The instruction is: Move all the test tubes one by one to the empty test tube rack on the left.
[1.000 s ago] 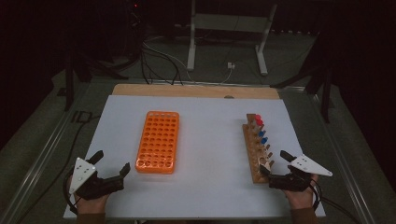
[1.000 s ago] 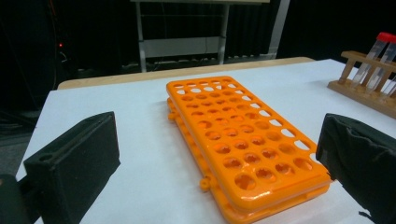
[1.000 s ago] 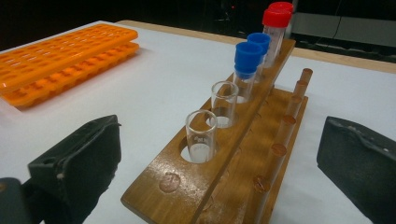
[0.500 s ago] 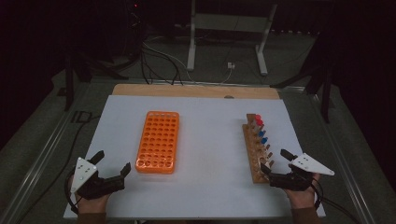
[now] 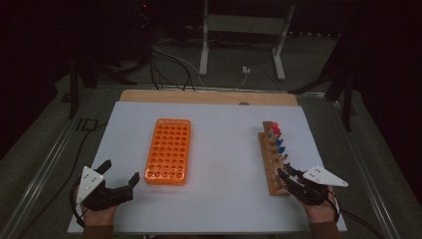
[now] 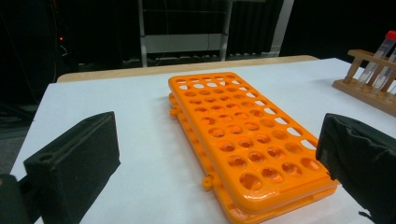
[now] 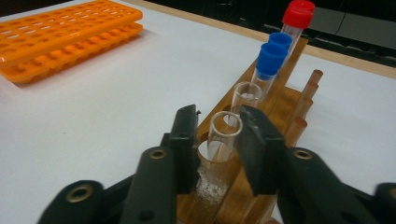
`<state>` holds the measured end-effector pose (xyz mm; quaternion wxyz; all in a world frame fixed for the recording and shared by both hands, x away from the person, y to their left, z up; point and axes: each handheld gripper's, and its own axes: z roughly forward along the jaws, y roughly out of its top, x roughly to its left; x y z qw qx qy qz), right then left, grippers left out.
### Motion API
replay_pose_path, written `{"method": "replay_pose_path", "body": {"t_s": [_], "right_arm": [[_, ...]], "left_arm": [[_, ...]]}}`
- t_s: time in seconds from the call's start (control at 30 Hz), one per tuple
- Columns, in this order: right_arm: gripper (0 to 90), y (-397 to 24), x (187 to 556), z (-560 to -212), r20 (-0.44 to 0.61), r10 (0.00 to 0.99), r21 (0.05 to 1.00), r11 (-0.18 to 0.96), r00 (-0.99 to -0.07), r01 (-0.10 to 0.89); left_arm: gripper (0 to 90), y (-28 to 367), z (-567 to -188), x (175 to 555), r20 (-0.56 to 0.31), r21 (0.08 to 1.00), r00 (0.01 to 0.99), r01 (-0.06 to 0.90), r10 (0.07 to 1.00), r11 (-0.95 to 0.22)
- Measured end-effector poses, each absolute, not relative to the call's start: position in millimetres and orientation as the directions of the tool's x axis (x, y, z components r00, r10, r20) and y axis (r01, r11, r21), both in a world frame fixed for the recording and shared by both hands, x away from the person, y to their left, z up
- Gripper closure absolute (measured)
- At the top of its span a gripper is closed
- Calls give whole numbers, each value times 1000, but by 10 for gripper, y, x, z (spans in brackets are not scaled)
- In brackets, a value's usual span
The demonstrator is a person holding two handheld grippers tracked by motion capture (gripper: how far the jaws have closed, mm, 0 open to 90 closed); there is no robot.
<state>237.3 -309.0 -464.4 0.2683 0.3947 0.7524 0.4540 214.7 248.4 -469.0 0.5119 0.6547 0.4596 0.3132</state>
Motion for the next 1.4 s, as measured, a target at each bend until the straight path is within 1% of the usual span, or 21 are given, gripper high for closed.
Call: {"method": "replay_pose_path", "body": {"t_s": [0.17, 0.37, 0.57, 0.7, 0.8, 0.93, 1.07, 1.3, 1.4], "right_arm": [[736, -3044, 2390, -4652, -61, 842, 887, 291, -536, 357], [761, -3031, 2424, -4663, -53, 852, 881, 285, -521, 377], [765, -3021, 2423, -4627, -56, 851, 880, 290, -522, 377], [765, -3026, 2403, -4549, -65, 849, 883, 294, -524, 367], [766, -3066, 2389, -4485, -51, 847, 888, 281, -529, 364], [767, -3118, 2385, -4398, -28, 843, 894, 262, -537, 364], [767, -3135, 2386, -4291, -13, 836, 900, 250, -549, 359], [767, -3065, 2385, -4058, -43, 829, 904, 271, -557, 332], [767, -3040, 2406, -4015, -49, 827, 903, 276, -560, 328]], "left_arm": [[5, 2490, -4704, 2180, -66, 956, 378, 289, 924, -50], [5, 2475, -4706, 2179, -65, 954, 381, 294, 922, -54], [5, 2451, -4709, 2176, -78, 953, 409, 298, 909, -53], [4, 2441, -4704, 2183, -80, 953, 424, 298, 902, -56], [5, 2424, -4691, 2200, -72, 936, 424, 341, 903, -85], [5, 2379, -4639, 2214, -80, 926, 429, 367, 900, -92], [5, 2322, -4568, 2236, -80, 929, 444, 359, 892, -95], [6, 2237, -4491, 2294, -83, 932, 480, 347, 873, -102], [6, 2187, -4487, 2337, -85, 936, 490, 338, 867, -100]]}}
